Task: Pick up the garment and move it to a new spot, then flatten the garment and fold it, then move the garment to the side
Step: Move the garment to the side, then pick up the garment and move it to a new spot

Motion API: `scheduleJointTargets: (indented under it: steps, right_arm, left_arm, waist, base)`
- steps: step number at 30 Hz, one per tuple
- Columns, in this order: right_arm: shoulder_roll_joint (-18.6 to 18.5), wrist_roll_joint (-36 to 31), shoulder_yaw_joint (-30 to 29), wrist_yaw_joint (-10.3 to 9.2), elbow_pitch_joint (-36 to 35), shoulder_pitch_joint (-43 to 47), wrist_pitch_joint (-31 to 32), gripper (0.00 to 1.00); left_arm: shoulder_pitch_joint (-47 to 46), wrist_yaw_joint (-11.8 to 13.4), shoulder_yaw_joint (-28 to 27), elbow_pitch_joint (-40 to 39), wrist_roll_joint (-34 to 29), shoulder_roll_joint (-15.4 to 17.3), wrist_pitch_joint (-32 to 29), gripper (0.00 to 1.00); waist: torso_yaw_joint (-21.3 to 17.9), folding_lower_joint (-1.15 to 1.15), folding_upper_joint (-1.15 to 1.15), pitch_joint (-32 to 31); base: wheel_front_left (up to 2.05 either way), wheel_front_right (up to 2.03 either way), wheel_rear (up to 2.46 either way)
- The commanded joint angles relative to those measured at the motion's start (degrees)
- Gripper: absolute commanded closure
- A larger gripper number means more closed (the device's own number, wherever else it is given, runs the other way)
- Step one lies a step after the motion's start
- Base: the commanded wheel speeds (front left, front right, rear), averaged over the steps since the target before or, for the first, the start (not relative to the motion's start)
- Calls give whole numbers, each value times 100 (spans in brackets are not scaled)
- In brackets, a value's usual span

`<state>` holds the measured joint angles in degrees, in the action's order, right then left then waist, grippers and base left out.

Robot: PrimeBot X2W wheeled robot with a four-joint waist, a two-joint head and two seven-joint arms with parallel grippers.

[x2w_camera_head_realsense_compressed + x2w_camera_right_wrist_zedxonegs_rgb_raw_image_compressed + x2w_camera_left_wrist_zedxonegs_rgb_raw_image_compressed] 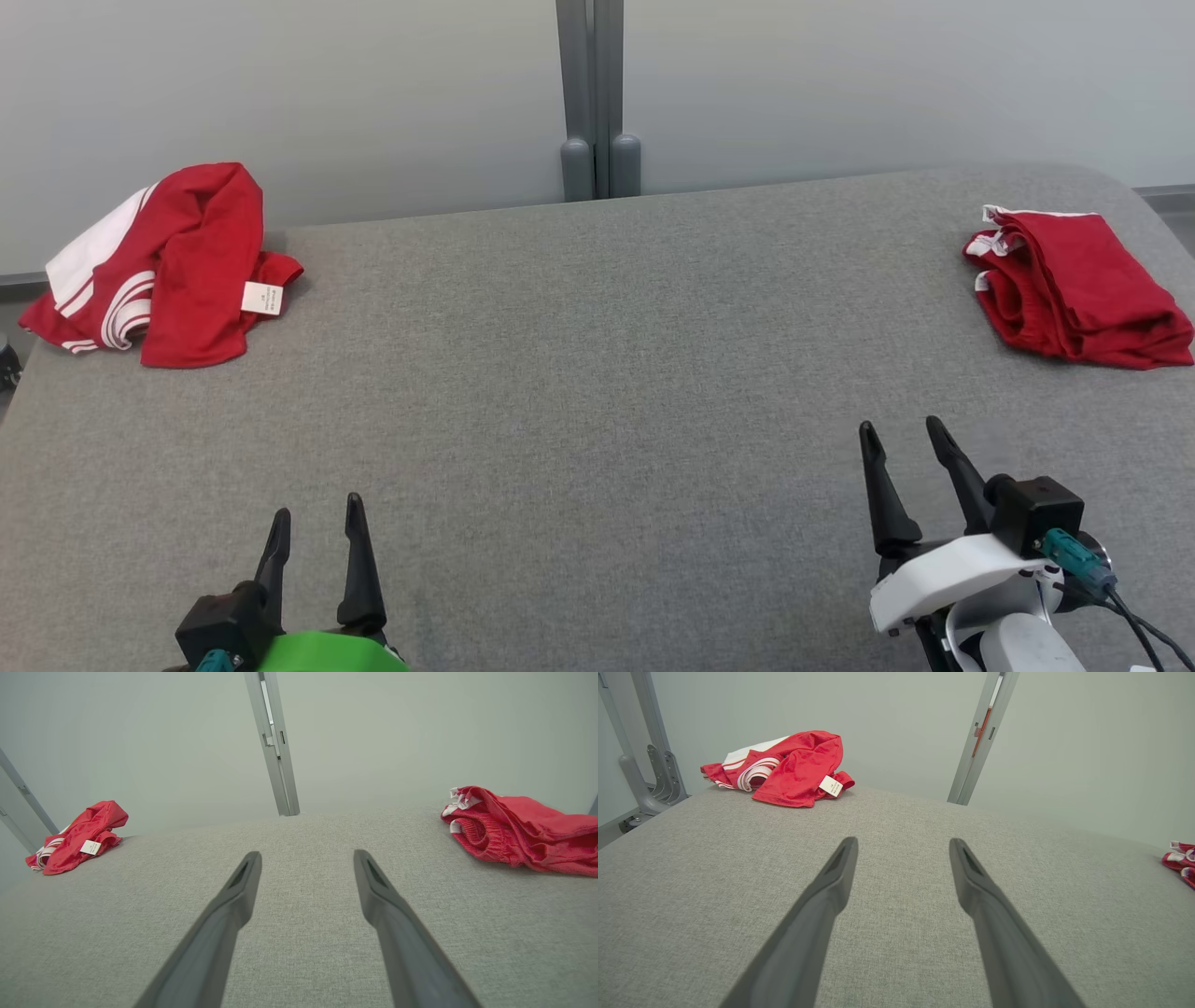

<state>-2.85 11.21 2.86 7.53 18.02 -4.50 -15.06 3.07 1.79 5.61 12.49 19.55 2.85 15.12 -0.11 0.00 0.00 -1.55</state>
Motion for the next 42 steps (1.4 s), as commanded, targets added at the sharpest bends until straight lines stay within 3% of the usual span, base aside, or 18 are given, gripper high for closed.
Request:
scheduleJointTargets:
  steps: [1, 20, 42]
  right_arm:
    - [-9, 80, 52, -9, -16, 64, -15, 0]
    - [-9, 54, -14, -9, 48, 42, -16, 0]
    - [-11, 259, 312, -9, -109, -8, -16, 0]
  left_arm:
    - [-37, 20, 3, 23, 16, 10, 3, 0]
    - [-185, -14, 54, 112, -21, 10, 3, 0]
    - [-218, -78, -239, 43, -225, 12, 3, 0]
  waist:
    - [-2, 0, 0, 3]
    - [215, 0, 0, 45]
    - [2811, 0, 0, 55]
  base:
    - [0, 0, 0]
    - [0, 0, 0]
    - [0, 0, 0]
